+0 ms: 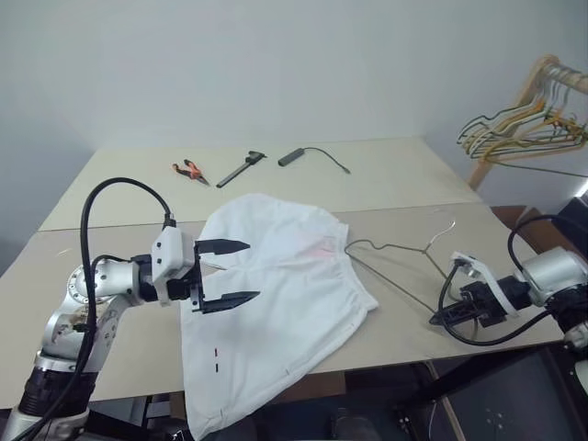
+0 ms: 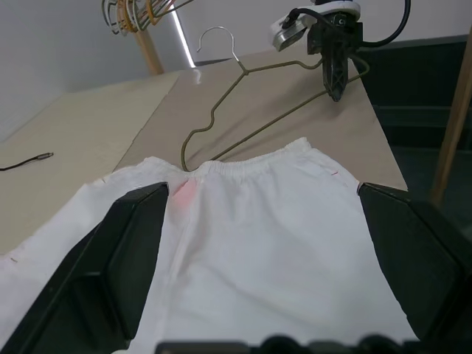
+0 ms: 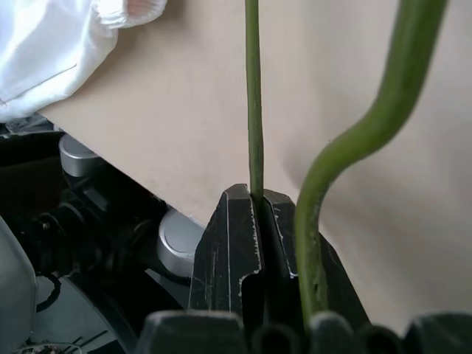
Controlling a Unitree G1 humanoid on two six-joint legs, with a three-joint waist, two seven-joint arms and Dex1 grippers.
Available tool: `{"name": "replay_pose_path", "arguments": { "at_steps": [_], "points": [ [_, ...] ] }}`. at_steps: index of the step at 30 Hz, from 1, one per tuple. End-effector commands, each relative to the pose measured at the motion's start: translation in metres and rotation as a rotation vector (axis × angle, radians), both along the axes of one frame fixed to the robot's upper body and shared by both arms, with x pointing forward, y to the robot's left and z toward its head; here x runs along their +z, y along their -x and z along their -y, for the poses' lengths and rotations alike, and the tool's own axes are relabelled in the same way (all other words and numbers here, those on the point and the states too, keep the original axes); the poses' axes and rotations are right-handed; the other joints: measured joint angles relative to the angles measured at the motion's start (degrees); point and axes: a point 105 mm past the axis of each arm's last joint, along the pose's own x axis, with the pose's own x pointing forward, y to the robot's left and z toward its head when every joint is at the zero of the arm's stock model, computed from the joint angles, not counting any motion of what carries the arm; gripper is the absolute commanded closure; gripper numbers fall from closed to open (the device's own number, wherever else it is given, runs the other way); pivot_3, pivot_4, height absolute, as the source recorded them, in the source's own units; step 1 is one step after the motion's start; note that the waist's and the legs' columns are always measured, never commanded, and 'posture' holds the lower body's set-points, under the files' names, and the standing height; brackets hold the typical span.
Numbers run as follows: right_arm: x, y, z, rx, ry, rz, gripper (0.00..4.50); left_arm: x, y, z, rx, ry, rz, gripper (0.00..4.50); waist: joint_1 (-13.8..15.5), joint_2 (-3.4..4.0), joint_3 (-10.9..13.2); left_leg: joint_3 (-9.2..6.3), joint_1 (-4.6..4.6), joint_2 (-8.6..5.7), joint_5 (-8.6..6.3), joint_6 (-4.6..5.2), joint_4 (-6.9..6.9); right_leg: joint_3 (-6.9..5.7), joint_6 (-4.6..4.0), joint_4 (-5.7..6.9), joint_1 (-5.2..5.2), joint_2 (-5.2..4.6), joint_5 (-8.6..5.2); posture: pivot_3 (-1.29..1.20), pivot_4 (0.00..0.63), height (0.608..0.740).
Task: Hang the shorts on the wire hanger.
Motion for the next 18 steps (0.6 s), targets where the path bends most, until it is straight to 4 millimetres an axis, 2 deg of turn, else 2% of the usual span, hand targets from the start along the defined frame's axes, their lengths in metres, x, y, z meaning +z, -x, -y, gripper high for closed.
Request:
{"name": "replay_pose_path", "arguments": {
  "at_steps": [1, 6, 11, 14, 18],
  "points": [
    [0.017, 0.004, -0.005, 0.065, -0.063, 0.005, 4.5, 0.011, 0.006, 0.0, 0.003, -0.006, 0.068, 0.03, 0.3, 0.05, 0.0, 0.0, -0.01, 0.0, 0.0, 0.0, 0.0, 0.0, 0.0, 0.0, -0.01, 0.0, 0.0, 0.1, 0.0, 0.74],
    [0.02, 0.023, -0.009, 0.153, -0.083, -0.04, 4.5, 0.008, 0.012, 0.0, 0.023, -0.009, 0.073, 0.03, 1.5, 0.11, 0.1, 0.0, 0.0, 0.02, 0.0, 0.0, -0.01, -0.01, -0.02, 0.01, -0.05, -0.01, -0.04, 0.14, 0.0, 0.74],
    [0.026, 0.025, -0.004, 0.15, -0.088, -0.037, 4.5, 0.008, 0.014, -0.001, 0.04, -0.009, 0.078, 0.03, 2.0, 0.11, 0.1, 0.01, -0.01, 0.04, 0.0, 0.0, -0.02, -0.03, 0.09, 0.03, -0.07, 0.0, -0.17, 0.16, 0.0, 0.74],
    [0.03, 0.02, -0.004, 0.15, -0.098, -0.015, 4.5, 0.007, 0.017, -0.001, 0.043, -0.009, 0.076, 0.03, 2.4, 0.12, 0.1, 0.01, -0.02, 0.04, 0.0, 0.0, -0.02, -0.03, 0.09, 0.02, -0.1, 0.0, -0.16, 0.16, 0.0, 0.74],
    [0.023, -0.004, -0.017, 0.135, -0.106, 0.009, 4.5, 0.004, 0.019, 0.001, 0.038, -0.016, 0.074, 0.03, 2.2, 0.09, 0.1, 0.05, -0.01, 0.06, 0.0, 0.0, -0.02, -0.01, 0.03, 0.03, -0.11, 0.03, -0.14, 0.17, 0.0, 0.74]
  ]
}}
